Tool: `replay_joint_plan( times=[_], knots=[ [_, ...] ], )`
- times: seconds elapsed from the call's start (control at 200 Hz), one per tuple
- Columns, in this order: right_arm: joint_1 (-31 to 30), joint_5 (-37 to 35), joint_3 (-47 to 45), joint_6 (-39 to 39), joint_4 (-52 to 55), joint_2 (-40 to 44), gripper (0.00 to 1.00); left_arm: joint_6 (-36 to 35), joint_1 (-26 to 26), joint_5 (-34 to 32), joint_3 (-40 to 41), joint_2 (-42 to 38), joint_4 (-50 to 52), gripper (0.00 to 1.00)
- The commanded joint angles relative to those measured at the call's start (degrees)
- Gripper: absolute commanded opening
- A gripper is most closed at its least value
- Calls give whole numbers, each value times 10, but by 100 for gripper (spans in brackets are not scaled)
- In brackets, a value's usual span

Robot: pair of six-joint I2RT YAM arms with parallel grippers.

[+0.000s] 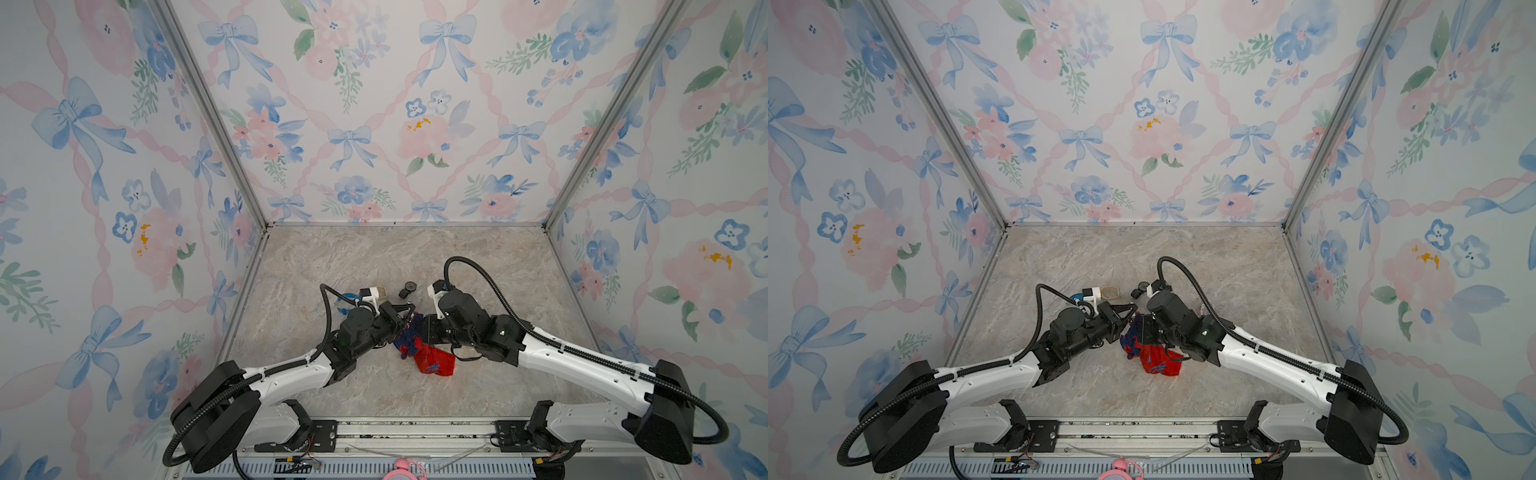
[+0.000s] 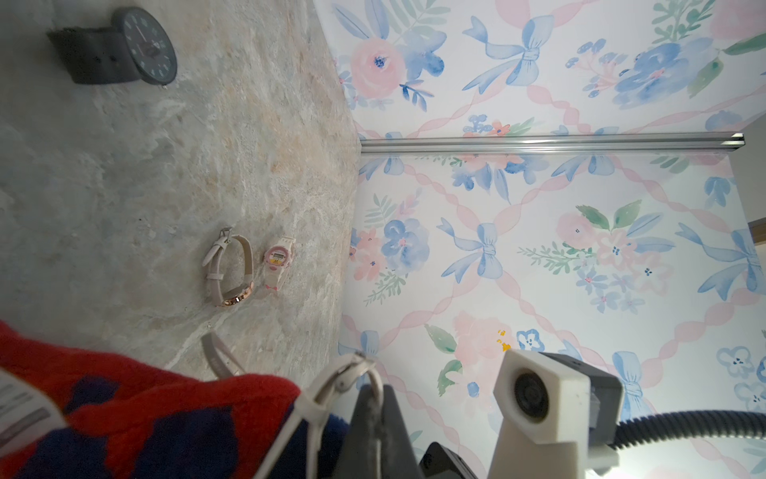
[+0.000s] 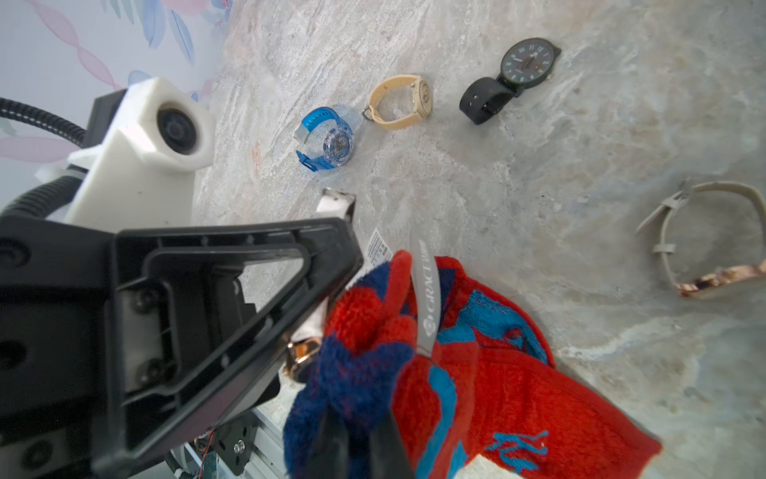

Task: Wipe the watch dial
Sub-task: Wipe the dirt from the watch dial.

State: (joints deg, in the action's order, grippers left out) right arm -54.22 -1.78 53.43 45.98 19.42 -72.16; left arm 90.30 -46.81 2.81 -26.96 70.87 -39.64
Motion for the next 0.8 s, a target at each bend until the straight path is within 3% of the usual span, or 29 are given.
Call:
replay_joint_plan(
  times=[0.0,0.225,0.45,0.795],
  knots=[
    [19,-4,-33,10,-7,24,0,6,-7,0,4,-8,-12,0],
    [5,-23,-17,3,28,63,0,7,-7,-10,13,-10,-12,0],
    [-30,-31,25,-7,24,41,0,6,-7,-7,9,0,-12,0],
    [2,-6,-8,-5,-7,-1,0,7,-7,-4,7,7,-12,0]
  ],
)
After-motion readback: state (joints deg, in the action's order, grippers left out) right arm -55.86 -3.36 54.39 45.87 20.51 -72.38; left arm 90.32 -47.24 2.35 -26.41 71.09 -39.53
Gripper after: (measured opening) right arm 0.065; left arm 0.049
